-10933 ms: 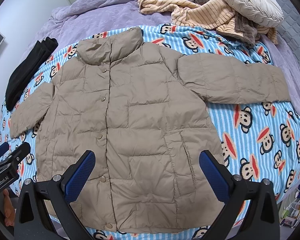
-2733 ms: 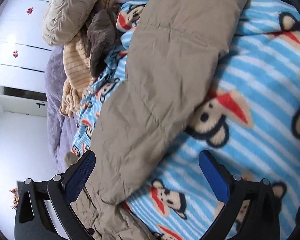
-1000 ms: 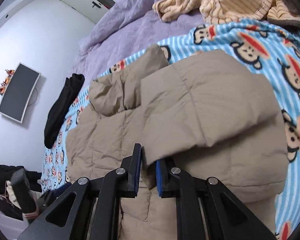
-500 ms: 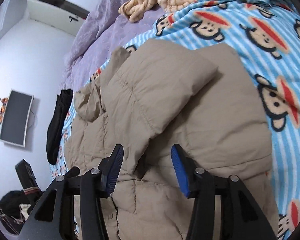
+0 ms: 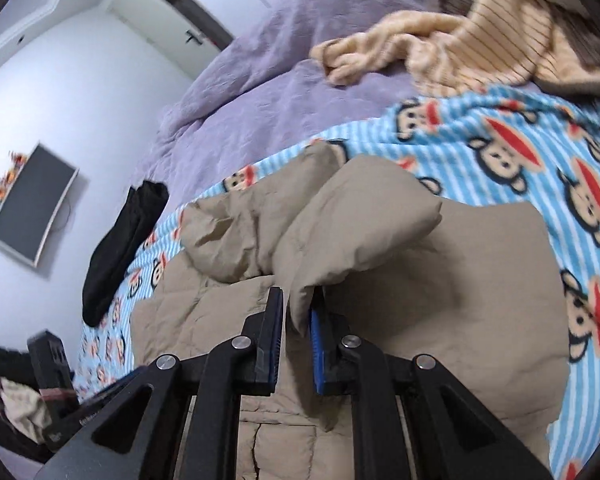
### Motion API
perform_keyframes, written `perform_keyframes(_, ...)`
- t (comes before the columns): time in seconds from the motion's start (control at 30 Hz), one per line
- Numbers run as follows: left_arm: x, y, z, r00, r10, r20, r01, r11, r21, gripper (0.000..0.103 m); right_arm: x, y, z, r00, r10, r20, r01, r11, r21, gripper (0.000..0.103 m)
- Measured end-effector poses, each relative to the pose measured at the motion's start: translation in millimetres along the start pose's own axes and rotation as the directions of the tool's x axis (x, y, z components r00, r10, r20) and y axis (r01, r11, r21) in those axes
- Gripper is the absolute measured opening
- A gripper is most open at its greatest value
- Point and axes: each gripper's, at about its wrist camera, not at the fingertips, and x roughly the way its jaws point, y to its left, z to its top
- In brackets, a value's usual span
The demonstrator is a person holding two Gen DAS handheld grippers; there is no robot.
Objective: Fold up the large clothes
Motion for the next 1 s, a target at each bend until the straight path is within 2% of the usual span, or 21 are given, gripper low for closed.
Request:
perform_keyframes(0.1, -4, 6, 0, 1.0, -0.013, 0.004, 0.013, 1.0, -0.008, 0.103, 20, 37, -16, 0.999, 0.013, -0.051, -0.019, 0.994, -0.11, 0.014)
perform_keyframes(0.23, -7, 7, 2, 0.998, -0.063, 0.005, 0.063, 0.998, -0.003, 0.103, 50, 67, -45, 0.988, -0.012, -0.156, -0.024, 0.974, -0.227, 0.014)
perform_keyframes(0.37, -8, 1, 5, 0.988, -0.155, -0.01, 0.155, 0.988, -0.004, 0.103, 72, 67, -67, 0.958, -0.054, -0.281, -0.017, 0.97, -0.242, 0.015)
perform_keyframes(0.43, -5, -4, 7, 0.982, -0.185, -0.03, 0.185, 0.983, 0.01, 0.103, 67, 60, -70, 0.953, -0.058, -0.298, -0.011, 0.975, -0.224, 0.015)
perform_keyframes(0.5, 2, -10, 9, 0.978, -0.201, -0.053, 0.202, 0.979, 0.022, 0.103, 54, 47, -70, 0.955, -0.051, -0.292, -0.005, 0.982, -0.19, 0.021)
perform_keyframes(0.57, 12, -14, 12, 0.976, -0.207, -0.074, 0.209, 0.978, 0.021, 0.103, 36, 26, -69, 0.961, -0.043, -0.272, 0.008, 0.992, -0.127, 0.057)
perform_keyframes(0.6, 18, -14, 13, 0.973, -0.212, -0.087, 0.214, 0.977, 0.013, 0.103, 26, 13, -68, 0.966, -0.033, -0.255, 0.012, 0.997, -0.083, 0.063)
perform_keyframes(0.7, 38, -17, 18, 0.967, -0.227, -0.118, 0.226, 0.974, -0.017, 0.103, -3, -33, -68, 0.972, 0.002, -0.233, 0.018, 0.996, 0.082, 0.064)
perform_keyframes(0.77, 49, -23, 20, 0.976, -0.18, -0.121, 0.18, 0.984, -0.014, 0.101, -21, -70, -71, 0.978, 0.032, -0.206, 0.018, 0.972, 0.235, 0.064)
perform_keyframes(0.83, 57, -32, 22, 0.981, -0.148, -0.122, 0.15, 0.989, 0.004, 0.089, -35, -103, -76, 0.984, 0.061, -0.168, 0.005, 0.929, 0.369, 0.064)
perform_keyframes(0.87, 60, -37, 23, 0.981, -0.142, -0.133, 0.145, 0.989, 0.014, 0.075, -41, -117, -78, 0.987, 0.07, -0.145, -0.001, 0.905, 0.426, 0.064)
perform_keyframes(0.9, 63, -41, 23, 0.979, -0.142, -0.149, 0.147, 0.989, 0.024, 0.055, -46, -130, -80, 0.99, 0.074, -0.122, -0.007, 0.879, 0.476, 0.064)
perform_keyframes(0.93, 66, -44, 23, 0.977, -0.138, -0.163, 0.145, 0.989, 0.033, 0.044, -51, -143, -80, 0.993, 0.077, -0.093, -0.017, 0.853, 0.521, 0.064)
perform_keyframes(0.97, 68, -48, 23, 0.977, -0.129, -0.172, 0.139, 0.989, 0.047, 0.022, -55, -153, -80, 0.995, 0.078, -0.063, -0.03, 0.831, 0.556, 0.064)
perform_keyframes(1.0, 67, -50, 23, 0.977, -0.127, -0.17, 0.137, 0.989, 0.053, 0.015, -58, -162, -79, 0.997, 0.072, -0.038, -0.037, 0.813, 0.581, 0.064)
